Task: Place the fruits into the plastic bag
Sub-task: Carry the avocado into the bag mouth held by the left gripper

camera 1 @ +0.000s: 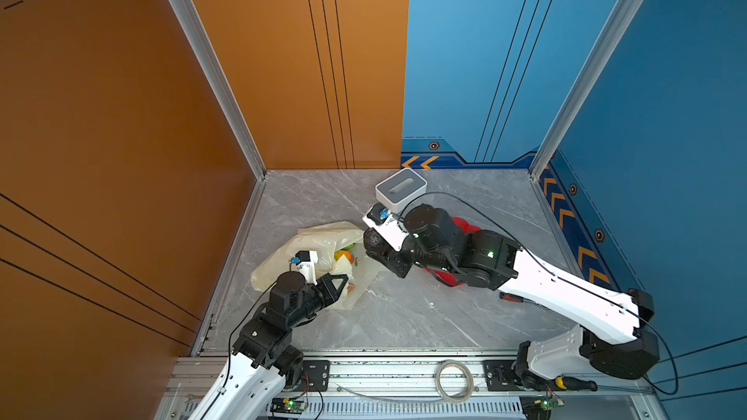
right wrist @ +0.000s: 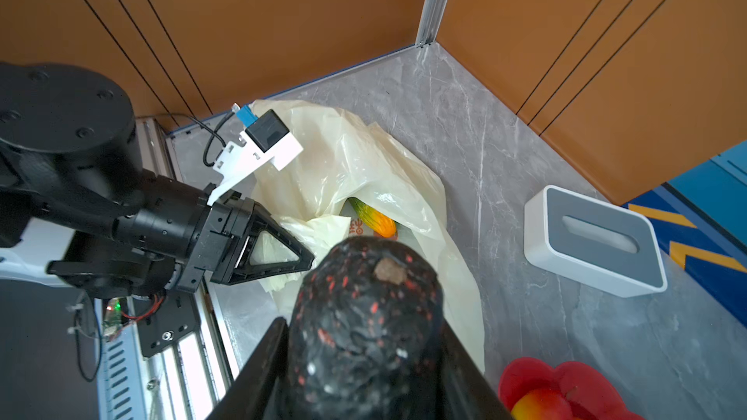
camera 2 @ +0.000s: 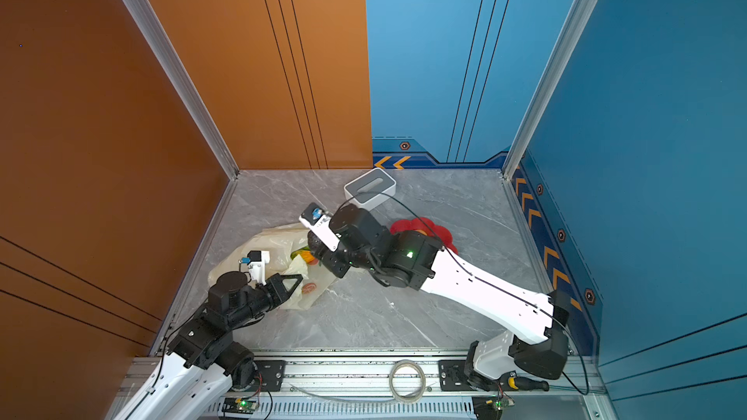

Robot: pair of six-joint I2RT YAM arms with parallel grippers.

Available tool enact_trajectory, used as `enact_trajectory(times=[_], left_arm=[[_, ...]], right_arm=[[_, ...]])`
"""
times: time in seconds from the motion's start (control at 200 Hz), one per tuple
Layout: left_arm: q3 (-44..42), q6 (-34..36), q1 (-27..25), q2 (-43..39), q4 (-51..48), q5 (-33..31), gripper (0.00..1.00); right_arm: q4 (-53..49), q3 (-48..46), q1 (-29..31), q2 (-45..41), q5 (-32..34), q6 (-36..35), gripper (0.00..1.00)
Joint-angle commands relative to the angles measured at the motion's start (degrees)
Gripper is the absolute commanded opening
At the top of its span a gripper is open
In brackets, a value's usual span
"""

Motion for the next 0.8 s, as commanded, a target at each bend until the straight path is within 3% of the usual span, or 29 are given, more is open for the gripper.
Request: enact_trajectory(times=[0.0,0.355,0.796], left_arm=[[0.1,0.0,0.5,-0.1,1.1,0.9,0.0],[1.1,0.4,0.5,-1.7,-1.4,0.1,0.0],[2.3,0.5,0.6,-3.0,-3.2,-1.2,0.0]], right_arm=[[-5.2,2.5,2.2,3.5,7.1,-4.8,0.35],[-5.7,1.2,4.8,11.9,10.7,-5.0,0.34],[-1.6,-5.9,1.8,17.3,5.0,-0.3,0.32]])
